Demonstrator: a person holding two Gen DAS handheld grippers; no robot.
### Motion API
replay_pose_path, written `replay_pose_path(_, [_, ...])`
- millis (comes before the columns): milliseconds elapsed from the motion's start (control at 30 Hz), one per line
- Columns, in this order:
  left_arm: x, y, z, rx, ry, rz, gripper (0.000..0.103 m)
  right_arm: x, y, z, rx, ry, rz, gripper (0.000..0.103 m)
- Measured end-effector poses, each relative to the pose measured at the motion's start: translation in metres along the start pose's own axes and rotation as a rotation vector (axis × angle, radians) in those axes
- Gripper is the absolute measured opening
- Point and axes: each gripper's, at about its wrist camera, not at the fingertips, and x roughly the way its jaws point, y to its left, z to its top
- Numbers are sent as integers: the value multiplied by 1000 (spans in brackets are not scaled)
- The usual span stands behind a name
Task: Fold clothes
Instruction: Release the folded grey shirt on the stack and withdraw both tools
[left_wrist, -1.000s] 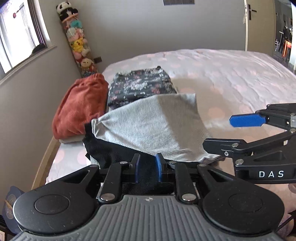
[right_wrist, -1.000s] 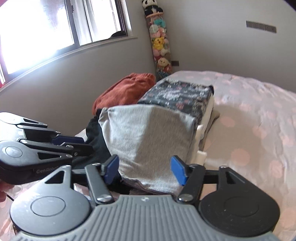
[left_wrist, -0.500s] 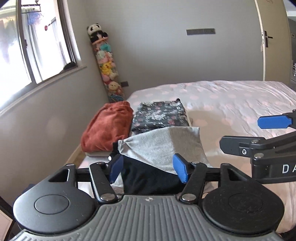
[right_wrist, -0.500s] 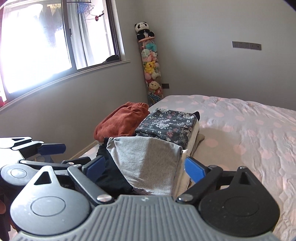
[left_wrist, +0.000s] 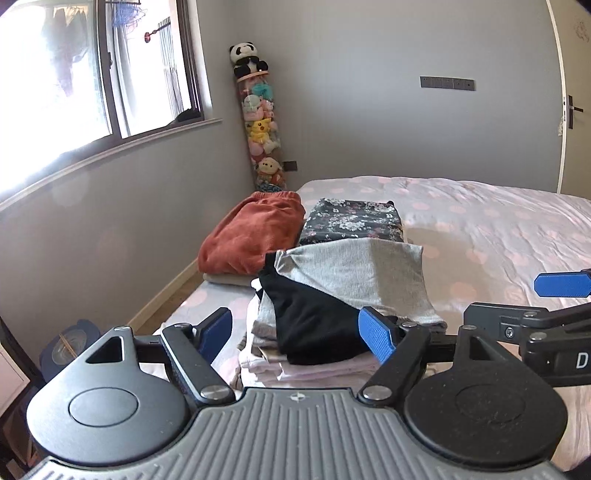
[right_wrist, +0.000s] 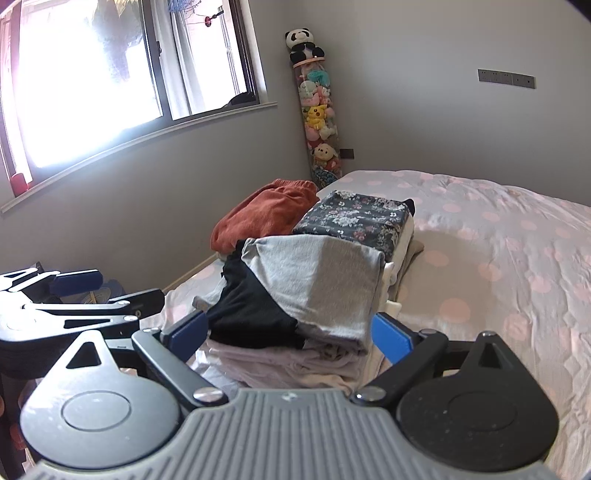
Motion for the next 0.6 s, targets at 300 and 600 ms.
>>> replay_pose_path(300, [-6,-9,-14,-1,14,-37,75,-15,3,-12,-14,-7,-30,98])
replay_pose_path(600, [-12,-16,-17,13,4,-35,75,-22,0,-15,-7,-26,-48,98])
